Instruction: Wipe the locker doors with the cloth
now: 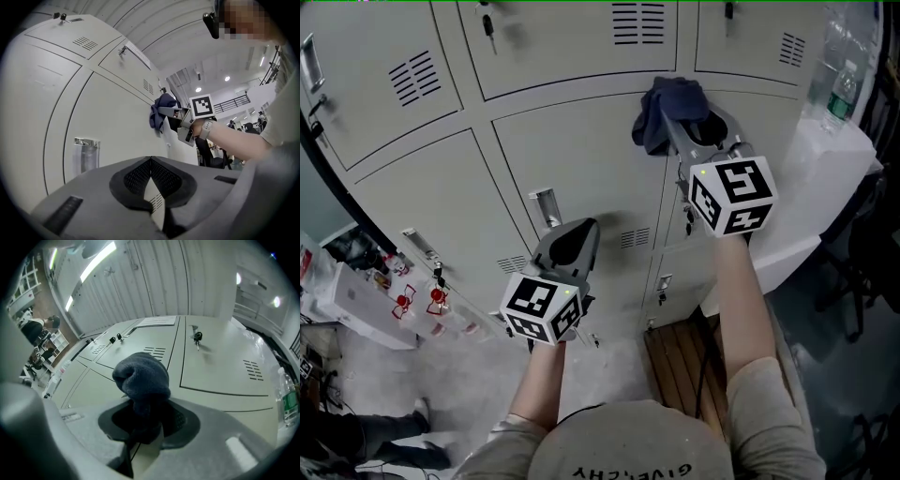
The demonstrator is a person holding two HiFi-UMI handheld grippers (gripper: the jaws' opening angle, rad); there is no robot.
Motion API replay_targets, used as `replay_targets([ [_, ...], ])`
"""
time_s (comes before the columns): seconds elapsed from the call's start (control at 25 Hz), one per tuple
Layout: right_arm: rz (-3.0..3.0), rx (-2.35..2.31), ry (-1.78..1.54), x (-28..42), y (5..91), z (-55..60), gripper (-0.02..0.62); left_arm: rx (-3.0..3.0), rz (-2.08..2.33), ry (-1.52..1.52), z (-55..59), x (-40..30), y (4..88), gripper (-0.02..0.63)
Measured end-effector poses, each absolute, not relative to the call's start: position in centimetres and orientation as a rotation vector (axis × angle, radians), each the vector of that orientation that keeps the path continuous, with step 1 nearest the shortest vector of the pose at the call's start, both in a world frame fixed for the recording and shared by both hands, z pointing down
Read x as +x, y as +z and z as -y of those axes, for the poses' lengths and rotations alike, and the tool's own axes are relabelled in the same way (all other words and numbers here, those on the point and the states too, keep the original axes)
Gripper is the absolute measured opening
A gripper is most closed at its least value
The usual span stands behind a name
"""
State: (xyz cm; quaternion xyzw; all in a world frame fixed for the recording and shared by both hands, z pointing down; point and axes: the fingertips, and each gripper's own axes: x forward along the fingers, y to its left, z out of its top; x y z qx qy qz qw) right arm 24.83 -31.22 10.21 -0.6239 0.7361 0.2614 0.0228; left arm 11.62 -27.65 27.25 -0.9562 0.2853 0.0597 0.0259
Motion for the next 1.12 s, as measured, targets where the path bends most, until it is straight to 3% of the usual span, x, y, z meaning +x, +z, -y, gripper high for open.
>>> replay_targets([
  [1.12, -2.459, -2.055, 0.406, 25.0, 33.2, 32.1, 0.110, -3.036, -1.021, 0.064, 27.8, 9.8, 34.0, -0.002],
])
